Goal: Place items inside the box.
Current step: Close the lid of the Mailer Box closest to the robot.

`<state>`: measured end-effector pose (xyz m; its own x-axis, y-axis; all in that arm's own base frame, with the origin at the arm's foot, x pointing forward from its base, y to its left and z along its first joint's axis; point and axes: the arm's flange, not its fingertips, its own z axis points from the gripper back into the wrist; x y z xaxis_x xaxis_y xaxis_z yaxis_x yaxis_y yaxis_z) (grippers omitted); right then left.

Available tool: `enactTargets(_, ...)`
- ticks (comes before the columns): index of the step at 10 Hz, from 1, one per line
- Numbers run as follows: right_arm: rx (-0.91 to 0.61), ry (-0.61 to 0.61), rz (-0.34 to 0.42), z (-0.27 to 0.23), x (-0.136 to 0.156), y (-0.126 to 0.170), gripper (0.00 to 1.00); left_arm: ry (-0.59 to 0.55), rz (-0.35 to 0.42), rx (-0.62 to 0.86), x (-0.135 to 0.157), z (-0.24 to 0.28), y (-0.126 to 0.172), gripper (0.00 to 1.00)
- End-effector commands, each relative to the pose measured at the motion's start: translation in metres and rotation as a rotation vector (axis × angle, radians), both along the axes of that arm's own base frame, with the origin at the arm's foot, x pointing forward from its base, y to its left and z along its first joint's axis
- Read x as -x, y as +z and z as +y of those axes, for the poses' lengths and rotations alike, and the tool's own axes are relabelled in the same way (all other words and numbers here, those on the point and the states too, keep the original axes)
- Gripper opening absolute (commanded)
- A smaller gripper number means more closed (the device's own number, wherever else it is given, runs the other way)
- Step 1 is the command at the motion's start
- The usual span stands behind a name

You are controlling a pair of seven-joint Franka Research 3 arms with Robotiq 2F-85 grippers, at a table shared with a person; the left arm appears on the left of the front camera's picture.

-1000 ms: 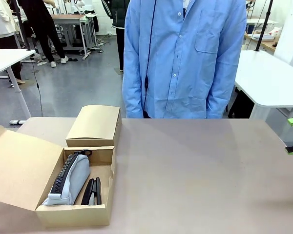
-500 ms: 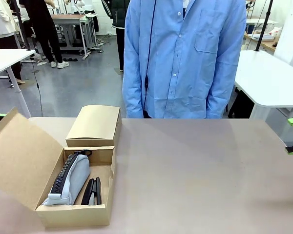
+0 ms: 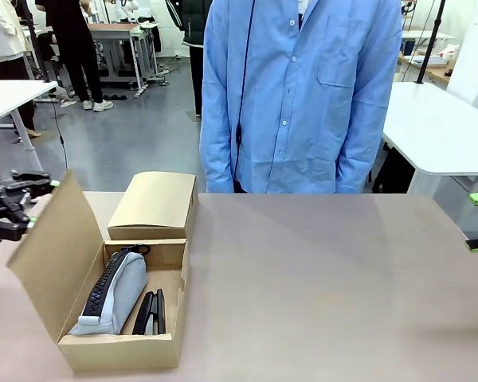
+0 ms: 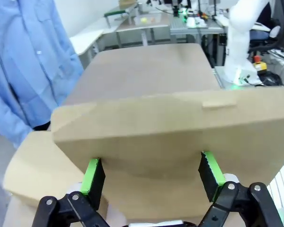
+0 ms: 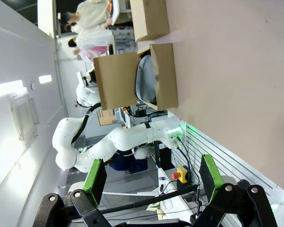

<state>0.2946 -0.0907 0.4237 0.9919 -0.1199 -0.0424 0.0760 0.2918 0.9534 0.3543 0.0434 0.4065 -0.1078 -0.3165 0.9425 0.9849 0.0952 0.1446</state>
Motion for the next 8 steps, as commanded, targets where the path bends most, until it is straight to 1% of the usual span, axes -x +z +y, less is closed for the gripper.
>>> enactTargets(1,-0.011,-0.01,-0.001,0.0,-0.001,0.004,1.0,-0.038,0.04,-0.008,0.081,-0.06,-0.032,1.0)
enactTargets(2,-0.011,-0.01,-0.001,0.0,-0.001,0.004,1.0,-0.083,0.076,-0.032,0.089,-0.074,-0.043,1.0)
enactTargets(3,-0.011,-0.01,-0.001,0.0,-0.001,0.004,1.0,-0.096,0.071,-0.06,0.095,-0.085,-0.054,1.0)
enactTargets(4,-0.011,-0.01,-0.001,0.0,-0.001,0.004,1.0,-0.135,0.109,-0.086,0.103,-0.095,-0.065,1.0)
enactTargets(5,-0.011,-0.01,-0.001,0.0,-0.001,0.004,1.0,-0.165,0.121,-0.117,0.11,-0.103,-0.075,1.0)
enactTargets(6,-0.011,-0.01,-0.001,0.0,-0.001,0.004,1.0,-0.19,0.118,-0.155,0.118,-0.109,-0.083,1.0)
enactTargets(7,-0.011,-0.01,-0.001,0.0,-0.001,0.004,1.0,-0.206,0.094,-0.181,0.125,-0.11,-0.088,1.0)
enactTargets(8,-0.011,-0.01,-0.001,0.0,-0.001,0.004,1.0,-0.222,0.086,-0.202,0.132,-0.109,-0.091,1.0)
